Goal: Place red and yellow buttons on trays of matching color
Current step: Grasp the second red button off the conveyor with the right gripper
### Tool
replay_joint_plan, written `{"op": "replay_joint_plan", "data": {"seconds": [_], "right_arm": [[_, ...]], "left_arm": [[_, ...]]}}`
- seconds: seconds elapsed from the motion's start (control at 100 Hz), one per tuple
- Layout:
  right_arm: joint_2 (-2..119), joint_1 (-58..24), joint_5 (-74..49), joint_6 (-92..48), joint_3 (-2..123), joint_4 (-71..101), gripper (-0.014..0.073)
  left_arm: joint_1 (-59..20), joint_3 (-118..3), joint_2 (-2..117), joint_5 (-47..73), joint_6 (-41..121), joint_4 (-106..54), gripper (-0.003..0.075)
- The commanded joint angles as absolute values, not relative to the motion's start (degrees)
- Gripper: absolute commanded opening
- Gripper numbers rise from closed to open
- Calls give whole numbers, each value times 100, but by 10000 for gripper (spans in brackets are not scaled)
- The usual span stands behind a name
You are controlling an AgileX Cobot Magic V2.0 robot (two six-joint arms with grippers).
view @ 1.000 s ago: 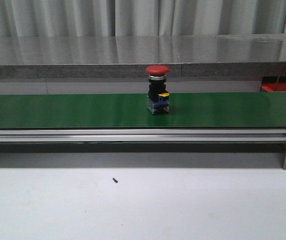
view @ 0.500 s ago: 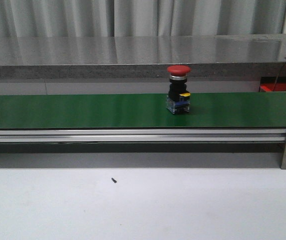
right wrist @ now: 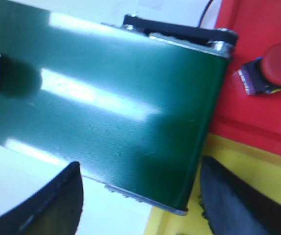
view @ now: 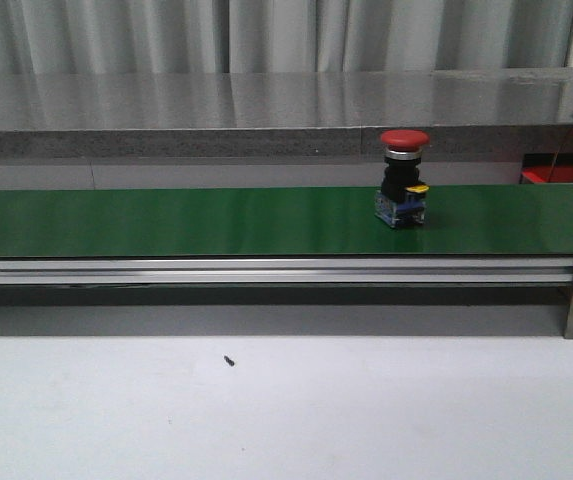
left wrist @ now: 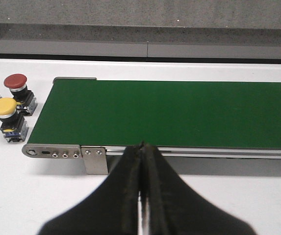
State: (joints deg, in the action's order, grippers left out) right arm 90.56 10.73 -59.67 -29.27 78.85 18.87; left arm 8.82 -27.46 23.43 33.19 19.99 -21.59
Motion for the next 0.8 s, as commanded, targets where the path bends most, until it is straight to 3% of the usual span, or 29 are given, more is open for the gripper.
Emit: {"op": "replay_joint_plan", "data": {"seconds": [0.0, 0.37, 0.79], "right_arm": [[8666, 801, -5685, -2994, 7684, 2070, 509], [8673, -371, -4885, -3021, 7412, 2065, 509], [9094, -550, -4533, -3021, 7476, 2073, 509]], "left_arm": [[845, -2889, 2363, 2904, 2015, -2283, -20], [845, -2889, 2363, 2904, 2015, -2283, -20], [845, -2889, 2363, 2904, 2015, -2283, -20]]}}
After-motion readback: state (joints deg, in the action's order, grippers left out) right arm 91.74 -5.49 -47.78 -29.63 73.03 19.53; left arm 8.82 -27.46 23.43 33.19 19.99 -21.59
